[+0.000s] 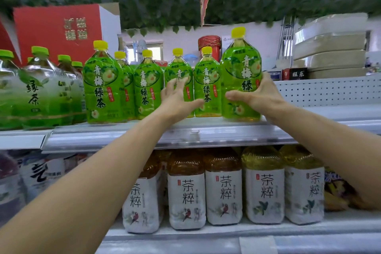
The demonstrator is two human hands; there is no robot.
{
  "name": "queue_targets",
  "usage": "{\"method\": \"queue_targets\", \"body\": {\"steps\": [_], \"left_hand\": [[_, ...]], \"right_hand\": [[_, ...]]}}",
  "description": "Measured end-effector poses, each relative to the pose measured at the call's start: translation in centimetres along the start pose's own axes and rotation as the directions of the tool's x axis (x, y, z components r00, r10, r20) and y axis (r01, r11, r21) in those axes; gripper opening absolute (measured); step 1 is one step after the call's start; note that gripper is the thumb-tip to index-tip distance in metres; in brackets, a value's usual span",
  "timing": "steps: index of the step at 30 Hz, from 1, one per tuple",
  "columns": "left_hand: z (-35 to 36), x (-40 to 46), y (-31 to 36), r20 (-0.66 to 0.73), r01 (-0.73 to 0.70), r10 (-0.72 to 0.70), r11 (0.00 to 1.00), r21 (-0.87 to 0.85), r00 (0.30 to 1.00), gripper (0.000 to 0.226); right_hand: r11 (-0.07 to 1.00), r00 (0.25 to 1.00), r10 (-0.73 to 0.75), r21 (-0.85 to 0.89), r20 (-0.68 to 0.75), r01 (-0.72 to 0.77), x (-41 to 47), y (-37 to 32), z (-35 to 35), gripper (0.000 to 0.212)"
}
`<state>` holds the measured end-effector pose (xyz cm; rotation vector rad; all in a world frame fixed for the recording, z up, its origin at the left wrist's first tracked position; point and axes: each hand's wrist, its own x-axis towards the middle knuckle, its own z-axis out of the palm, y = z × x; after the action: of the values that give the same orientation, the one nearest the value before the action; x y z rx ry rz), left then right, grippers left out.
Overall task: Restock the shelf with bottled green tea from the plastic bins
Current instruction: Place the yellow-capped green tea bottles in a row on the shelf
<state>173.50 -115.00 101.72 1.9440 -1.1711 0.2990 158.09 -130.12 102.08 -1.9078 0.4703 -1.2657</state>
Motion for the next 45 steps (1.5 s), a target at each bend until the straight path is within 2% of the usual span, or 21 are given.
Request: {"method": "queue_targets", "body": {"steps": [2, 5, 11, 15, 20, 28, 32, 35, 37, 39, 42, 45], "left_hand": [[0.4, 0.3, -0.4, 0.048, 0.039, -0.042, 0.998, 0.058, 0.998, 0.092], [0.7, 0.5, -0.2, 0.129, 0.057, -0.075, 0.989, 0.133, 0.989, 0.095], [0.8, 0.8, -0.4, 0.258, 0.024, -0.081, 0.976, 0.218, 0.963, 0.085], [1.0, 1.3, -0.5, 0.365, -0.045, -0.065, 0.957, 0.287, 0.929, 0.080], [1.2, 1.9, -0.6, 0.458, -0.020, -0.125, 0.954, 0.298, 0.880, 0.083], [1.4, 2.0, -0.5, 0.466, 0.002, -0.138, 0.960, 0.281, 0.874, 0.081], [1.1, 1.1, -0.1, 0.360, 0.011, -0.104, 0.968, 0.251, 0.927, 0.070], [0.6, -0.1, -0.1, 0.096, -0.086, 0.062, 0.957, 0.277, 0.993, 0.063], [-0.1, -1.5, -0.3, -0.080, -0.159, 0.202, 0.916, 0.368, 0.976, 0.055], [-1.4, -3.7, -0.7, -0.166, -0.185, 0.275, 0.890, 0.417, 0.947, 0.052], [-4.1, -8.4, -2.8, -0.216, -0.204, 0.324, 0.874, 0.441, 0.921, 0.052], [-7.6, -14.7, -5.7, -0.251, -0.177, 0.299, 0.892, 0.415, 0.921, 0.051]], "right_hand": [[0.996, 0.996, 0.088, -0.004, 0.011, -0.088, 0.8, 0.4, -0.3, 0.112], [0.985, 0.987, 0.148, -0.102, 0.055, -0.142, 1.9, 0.5, -0.4, 0.116], [0.925, 0.963, 0.270, -0.281, 0.010, -0.257, 4.1, 1.1, 0.3, 0.130], [0.904, 0.963, 0.268, -0.342, -0.011, -0.256, 5.0, 1.4, 1.2, 0.121], [0.891, 0.964, 0.267, -0.384, 0.009, -0.243, 5.7, 1.6, 1.6, 0.119], [0.879, 0.966, 0.260, -0.418, 0.017, -0.229, 5.7, 1.6, 1.7, 0.117], [0.827, 0.945, 0.320, -0.505, 0.063, -0.246, 5.2, 0.8, 1.7, 0.103], [0.794, 0.944, 0.300, -0.584, 0.133, -0.170, 3.0, -1.1, 1.7, 0.084], [0.797, 0.974, 0.176, -0.602, 0.140, -0.058, 0.7, -2.2, 2.1, 0.076], [0.765, 0.991, -0.034, -0.635, 0.129, 0.109, -2.3, -3.3, 2.8, 0.067], [0.672, 0.936, -0.311, -0.658, 0.164, 0.339, -8.0, -4.4, 4.8, 0.054], [0.662, 0.883, -0.424, -0.596, 0.201, 0.454, -14.6, -5.1, 7.6, 0.049]]}}
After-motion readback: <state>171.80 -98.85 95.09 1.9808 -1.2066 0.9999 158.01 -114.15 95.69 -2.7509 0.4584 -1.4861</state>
